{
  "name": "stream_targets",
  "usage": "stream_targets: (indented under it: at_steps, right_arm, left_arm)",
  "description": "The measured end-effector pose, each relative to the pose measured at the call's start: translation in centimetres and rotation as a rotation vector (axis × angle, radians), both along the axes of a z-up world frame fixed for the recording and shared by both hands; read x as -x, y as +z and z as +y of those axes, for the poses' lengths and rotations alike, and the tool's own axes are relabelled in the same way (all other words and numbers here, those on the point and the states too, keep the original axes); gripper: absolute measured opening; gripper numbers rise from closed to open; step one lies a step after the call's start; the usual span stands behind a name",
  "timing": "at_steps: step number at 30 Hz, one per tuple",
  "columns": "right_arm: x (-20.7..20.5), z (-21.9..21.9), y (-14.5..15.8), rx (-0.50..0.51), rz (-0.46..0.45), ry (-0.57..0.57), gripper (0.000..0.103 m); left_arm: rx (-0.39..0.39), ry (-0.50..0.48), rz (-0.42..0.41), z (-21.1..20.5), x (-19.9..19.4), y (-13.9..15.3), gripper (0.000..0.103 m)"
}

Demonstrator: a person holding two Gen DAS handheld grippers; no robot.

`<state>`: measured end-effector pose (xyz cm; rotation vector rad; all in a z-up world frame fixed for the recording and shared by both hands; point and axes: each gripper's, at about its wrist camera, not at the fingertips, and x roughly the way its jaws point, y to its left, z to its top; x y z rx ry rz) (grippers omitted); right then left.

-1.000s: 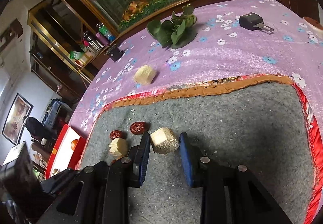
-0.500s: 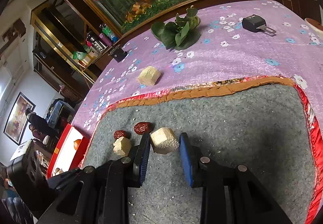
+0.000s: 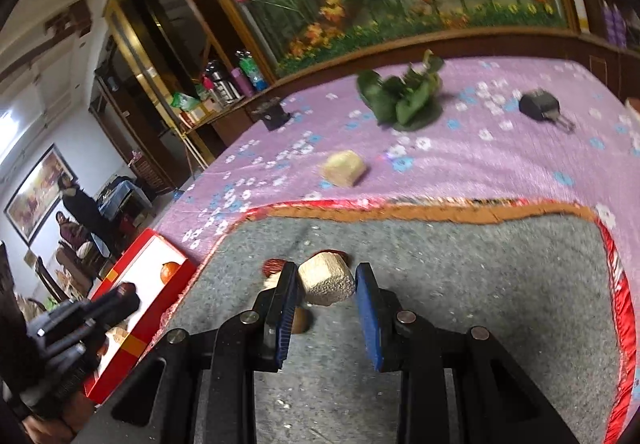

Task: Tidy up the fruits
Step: 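Carry the date and chunk into the white tray and open both tools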

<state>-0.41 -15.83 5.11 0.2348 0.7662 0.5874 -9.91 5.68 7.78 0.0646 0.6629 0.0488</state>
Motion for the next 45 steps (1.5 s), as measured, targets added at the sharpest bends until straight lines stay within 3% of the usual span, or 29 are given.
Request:
stream_targets:
  at_steps: [11,27,45]
  right_arm:
    - [4.0,5.0,2.7,-0.028,-0.076,0.09,0.029]
    - [9.3,15.3,4.2,-0.045,-0.092,0.258,0.028]
    - [10.9,21.6,3.4,-0.011,-0.083,0.361,0.028]
  left_arm:
    - [-0.041,0.087,-0.129,3.8,4.1,2.5,0.015]
    - [-0.003,0.222,-0.12,10.2,7.3,1.3,0.015]
    - [0.036,0.28,-0.103,14.0,8.5,-0.1,0.015]
